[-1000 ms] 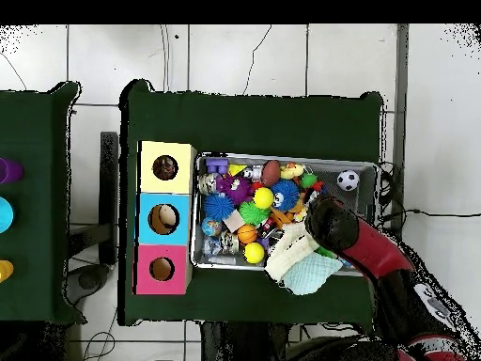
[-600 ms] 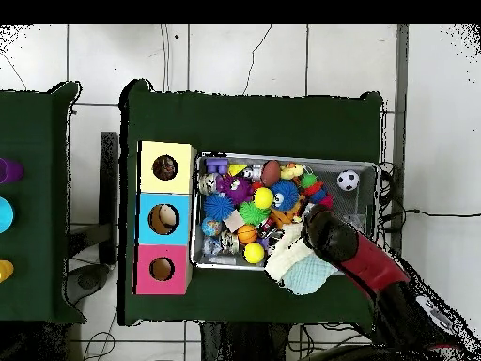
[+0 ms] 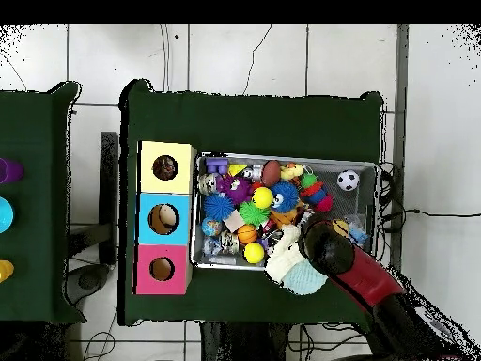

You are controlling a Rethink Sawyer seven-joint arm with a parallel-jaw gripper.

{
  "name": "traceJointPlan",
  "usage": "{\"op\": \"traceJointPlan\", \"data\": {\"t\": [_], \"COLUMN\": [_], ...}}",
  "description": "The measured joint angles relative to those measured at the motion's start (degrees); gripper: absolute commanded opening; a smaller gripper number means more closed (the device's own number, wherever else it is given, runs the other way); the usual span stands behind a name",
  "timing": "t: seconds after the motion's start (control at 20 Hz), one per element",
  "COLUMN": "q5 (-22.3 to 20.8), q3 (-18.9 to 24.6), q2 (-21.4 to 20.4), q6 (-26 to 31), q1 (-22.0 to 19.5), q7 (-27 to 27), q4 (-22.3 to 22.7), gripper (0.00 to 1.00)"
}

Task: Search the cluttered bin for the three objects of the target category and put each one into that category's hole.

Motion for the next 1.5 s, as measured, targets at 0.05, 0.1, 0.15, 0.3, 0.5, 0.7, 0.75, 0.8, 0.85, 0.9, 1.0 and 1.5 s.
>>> {"op": "traceJointPlan", "data": {"t": [0.05,0.1,0.15,0.3,0.5,0.7,0.75,0.8,0.85,0.9,1.0,1.5], "q5": [0.0,0.0,0.0,0.0,-0.2,-0.2,-0.2,-0.2,-0.3,-0.4,-0.6,-1.2], "q3": [0.3,0.4,0.6,1.1,1.9,2.3,2.3,2.3,2.3,2.3,2.3,2.6], "q2": [0.5,0.7,0.9,1.8,3.5,4.5,4.6,4.6,4.7,4.7,4.7,4.9], "q6": [-1.6,-2.2,-2.7,-4.5,-7.3,-9.1,-9.3,-9.5,-9.8,-9.9,-9.9,-10.3], "q1": [-0.2,-0.3,-0.4,-0.8,-1.8,-2.3,-2.3,-2.3,-2.3,-2.3,-2.3,-2.2], "q7": [0.0,0.0,0.0,0.0,0.0,0.0,0.0,0.0,0.0,0.0,0.0,0.0], "q4": [0.3,0.3,0.4,0.4,0.3,0.3,0.3,0.3,0.4,0.4,0.3,0.3], "gripper": [1.0,1.0,1.0,1.0,1.0,1.0,1.0,1.0,1.0,1.0,1.0,0.0]}}
